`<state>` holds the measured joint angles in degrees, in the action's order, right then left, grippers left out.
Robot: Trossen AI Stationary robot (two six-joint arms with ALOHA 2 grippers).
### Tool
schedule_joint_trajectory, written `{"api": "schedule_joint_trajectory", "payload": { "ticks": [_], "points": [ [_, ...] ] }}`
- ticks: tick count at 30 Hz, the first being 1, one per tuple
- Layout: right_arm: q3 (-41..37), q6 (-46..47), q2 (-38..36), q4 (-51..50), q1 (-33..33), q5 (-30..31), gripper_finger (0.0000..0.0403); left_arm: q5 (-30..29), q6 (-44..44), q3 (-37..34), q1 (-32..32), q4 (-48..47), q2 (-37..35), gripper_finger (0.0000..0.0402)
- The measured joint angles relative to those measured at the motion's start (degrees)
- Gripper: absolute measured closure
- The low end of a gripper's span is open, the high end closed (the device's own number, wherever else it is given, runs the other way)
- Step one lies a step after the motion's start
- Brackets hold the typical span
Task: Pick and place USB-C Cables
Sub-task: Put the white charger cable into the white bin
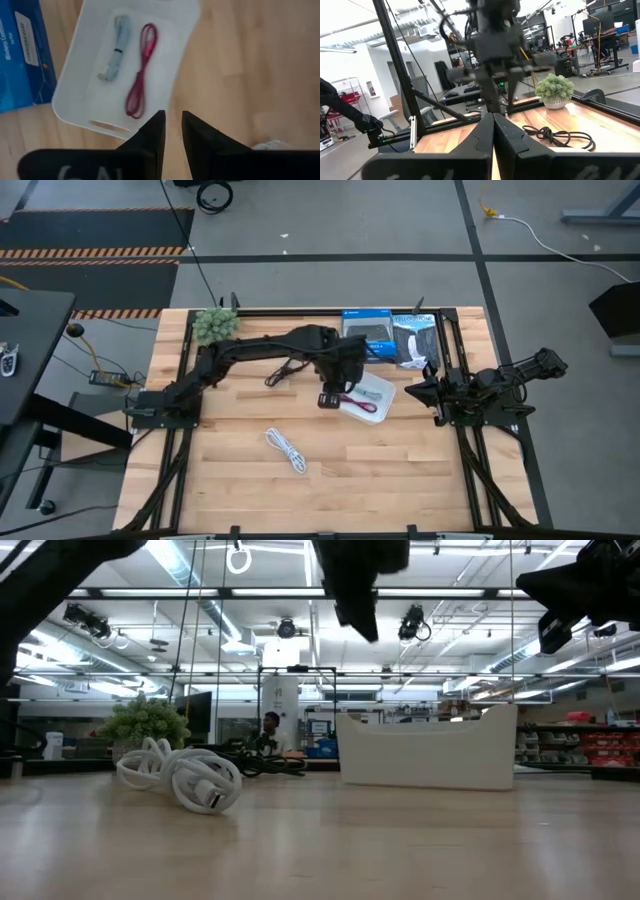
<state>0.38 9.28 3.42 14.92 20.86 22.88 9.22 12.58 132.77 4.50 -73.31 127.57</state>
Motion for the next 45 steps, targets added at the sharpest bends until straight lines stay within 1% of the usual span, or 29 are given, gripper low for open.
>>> {"api": "schedule_joint_trajectory", "payload": {
  "ticks": [5, 8, 12, 15, 18, 23, 25, 27, 30, 34, 36, 40, 45],
  "points": [
    [0.0, 0.0, 0.0, 0.0, 0.0, 0.0, 0.0389, 0.6, -1.9, -0.1, -1.5, -1.1, -4.4, 0.0333],
    [0.0, 0.0, 0.0, 0.0, 0.0, 0.0, 0.0389, -0.1, -2.0, 0.0, -2.3, -1.0, -7.8, 0.0333],
    [0.0, 0.0, 0.0, 0.0, 0.0, 0.0, 0.0389, -0.6, -4.5, -0.1, -2.8, -0.8, -11.9, 0.0333],
    [0.0, 0.0, 0.0, 0.0, 0.0, 0.0, 0.0389, -2.9, -6.2, 0.0, -2.9, -0.4, -15.1, 0.0333],
    [0.0, 0.0, 0.0, 0.0, 0.0, 0.0, 0.0389, -4.3, -5.7, 0.0, -3.5, 0.3, -17.7, 0.0333],
    [0.0, 0.0, 0.0, 0.0, 0.0, 0.0, 0.0389, -4.5, -2.2, 0.0, -5.8, 0.5, -20.5, 0.0333],
    [0.0, 0.0, 0.0, 0.0, 0.0, 0.0, 0.0389, -4.7, -1.5, 0.0, -6.7, -0.1, -20.6, 0.0333],
    [0.0, 0.0, 0.0, 0.0, 0.0, 0.0, 0.0389, -6.2, -1.5, 0.0, -7.4, -1.6, -20.3, 0.0333],
    [0.0, 0.0, 0.0, 0.0, 0.0, 0.0, 0.0389, -6.6, -1.5, 0.0, -7.8, -2.5, -18.7, 0.0333],
    [0.0, 0.0, 0.0, 0.0, 0.0, 0.0, 0.0389, -3.1, -1.1, -0.1, -8.0, -4.2, -16.2, 0.0333],
    [0.0, 0.0, 0.0, 0.0, 0.0, 0.0, 0.0389, -2.2, 0.5, -0.1, -8.3, -6.4, -15.2, 0.0333],
    [0.0, 0.0, 0.0, 0.0, 0.0, 0.0, 0.0389, -1.9, 4.2, -0.1, -9.6, -9.4, -12.6, 0.0333],
    [0.0, 0.0, 0.0, 0.0, 0.0, 0.0, 0.0389, -0.9, 5.5, -0.1, -11.3, -9.5, -10.3, 0.0333]
  ]
}}
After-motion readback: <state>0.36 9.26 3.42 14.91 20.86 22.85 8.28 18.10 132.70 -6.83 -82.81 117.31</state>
